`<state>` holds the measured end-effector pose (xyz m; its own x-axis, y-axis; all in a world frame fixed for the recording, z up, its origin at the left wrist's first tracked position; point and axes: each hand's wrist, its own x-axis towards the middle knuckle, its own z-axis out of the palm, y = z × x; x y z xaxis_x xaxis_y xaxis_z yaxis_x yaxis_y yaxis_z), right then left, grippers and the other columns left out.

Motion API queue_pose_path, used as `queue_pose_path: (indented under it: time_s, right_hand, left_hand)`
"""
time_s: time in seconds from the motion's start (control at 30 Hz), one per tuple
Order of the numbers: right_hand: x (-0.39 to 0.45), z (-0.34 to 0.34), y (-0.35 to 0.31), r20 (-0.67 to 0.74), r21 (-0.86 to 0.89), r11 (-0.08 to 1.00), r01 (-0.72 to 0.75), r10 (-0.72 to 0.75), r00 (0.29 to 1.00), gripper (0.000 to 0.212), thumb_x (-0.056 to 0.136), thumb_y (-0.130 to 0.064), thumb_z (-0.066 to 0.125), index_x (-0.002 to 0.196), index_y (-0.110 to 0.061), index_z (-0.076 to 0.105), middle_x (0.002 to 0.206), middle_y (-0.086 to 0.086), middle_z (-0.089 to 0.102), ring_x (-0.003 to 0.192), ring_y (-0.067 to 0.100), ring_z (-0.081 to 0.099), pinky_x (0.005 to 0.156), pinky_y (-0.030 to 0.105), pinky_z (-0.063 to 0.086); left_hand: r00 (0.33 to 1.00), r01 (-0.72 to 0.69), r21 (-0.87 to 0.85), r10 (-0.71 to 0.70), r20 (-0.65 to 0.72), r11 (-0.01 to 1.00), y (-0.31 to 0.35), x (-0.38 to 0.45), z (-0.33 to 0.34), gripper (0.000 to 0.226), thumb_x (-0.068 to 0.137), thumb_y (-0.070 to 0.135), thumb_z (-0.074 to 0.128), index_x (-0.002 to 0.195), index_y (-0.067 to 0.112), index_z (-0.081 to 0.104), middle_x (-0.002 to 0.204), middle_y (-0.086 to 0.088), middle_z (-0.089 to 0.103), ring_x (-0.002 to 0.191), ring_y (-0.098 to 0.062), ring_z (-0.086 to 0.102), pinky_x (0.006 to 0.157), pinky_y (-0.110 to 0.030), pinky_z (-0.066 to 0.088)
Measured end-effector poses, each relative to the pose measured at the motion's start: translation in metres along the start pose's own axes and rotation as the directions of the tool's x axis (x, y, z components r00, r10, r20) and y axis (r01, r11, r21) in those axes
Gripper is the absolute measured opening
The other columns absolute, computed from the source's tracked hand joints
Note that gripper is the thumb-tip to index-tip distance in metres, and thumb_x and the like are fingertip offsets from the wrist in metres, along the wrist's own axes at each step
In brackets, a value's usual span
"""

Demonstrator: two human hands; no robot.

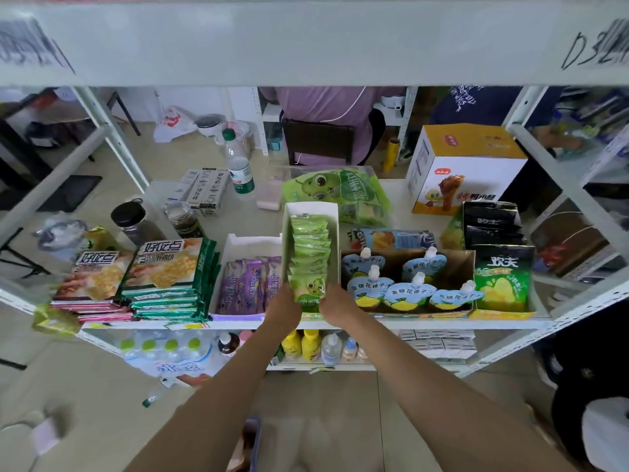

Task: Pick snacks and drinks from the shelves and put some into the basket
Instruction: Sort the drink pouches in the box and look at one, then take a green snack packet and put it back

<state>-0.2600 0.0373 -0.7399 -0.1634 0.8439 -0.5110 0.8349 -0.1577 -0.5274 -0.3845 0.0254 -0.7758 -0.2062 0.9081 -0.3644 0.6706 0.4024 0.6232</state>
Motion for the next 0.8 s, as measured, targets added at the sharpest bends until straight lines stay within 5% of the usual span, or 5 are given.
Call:
queue_pose_path:
  time_s: [0.27,0.4,0.5,0.67,0.8]
  right_hand:
    - [-0.003,0.003,0.005,-0.225,0.314,0.946,0.076,-0.004,0.974,0.035,0.096,-0.001,0.038,0.126,-0.007,0.056,0.119,0.017,0.064,0.105,0.032,0.060,0.087,0.043,0.051]
    - [-0.013,-0.005,-0.007,-0.374,0.467,0.863,0.191,-0.003,0.927,0.026,0.098,-0.011,0.049,0.120,-0.012,0.063,0.115,0.005,0.067,0.104,0.021,0.062,0.088,0.035,0.050]
    - [-0.017,-0.014,-0.016,-0.441,0.508,0.816,0.274,-0.027,0.897,0.021,0.095,-0.015,0.059,0.113,-0.013,0.069,0.104,0.003,0.070,0.095,0.017,0.064,0.084,0.031,0.051]
    - [-0.029,-0.025,-0.031,-0.421,0.614,0.720,0.323,-0.047,0.906,0.006,0.089,-0.020,0.069,0.095,-0.018,0.069,0.084,-0.008,0.067,0.080,0.010,0.063,0.073,0.024,0.049]
    - [-0.047,-0.031,-0.043,-0.214,0.839,0.508,0.196,-0.023,0.977,0.018,0.088,-0.025,0.070,0.103,-0.014,0.071,0.083,-0.005,0.067,0.075,0.010,0.063,0.061,0.022,0.050]
  left_hand:
    - [0.997,-0.001,-0.192,-0.014,-0.076,0.981,-0.009,0.006,-0.009,0.031,0.091,0.001,0.042,0.116,0.004,0.058,0.090,-0.018,0.066,0.082,-0.040,0.064,0.066,-0.039,0.049]
    - [0.992,-0.042,-0.388,-0.009,-0.128,0.921,0.000,-0.008,-0.032,0.014,0.093,0.007,0.058,0.095,-0.002,0.069,0.060,-0.001,0.054,0.056,-0.017,0.047,0.058,-0.025,0.039]
    - [0.993,-0.068,-0.562,0.000,-0.119,0.824,0.003,-0.014,-0.051,0.018,0.094,0.012,0.061,0.079,0.004,0.066,0.064,-0.009,0.051,0.064,-0.018,0.045,0.066,-0.029,0.040]
    - [0.999,0.014,-0.810,0.025,0.035,0.587,0.006,-0.039,-0.083,0.016,0.097,0.006,0.055,0.086,0.007,0.066,0.073,-0.003,0.064,0.061,-0.016,0.056,0.068,-0.030,0.047]
    - [0.993,0.011,-0.907,0.104,0.061,0.420,0.014,-0.061,-0.104,0.018,0.099,0.013,0.054,0.098,0.003,0.069,0.089,-0.008,0.075,0.078,-0.017,0.071,0.078,-0.033,0.059]
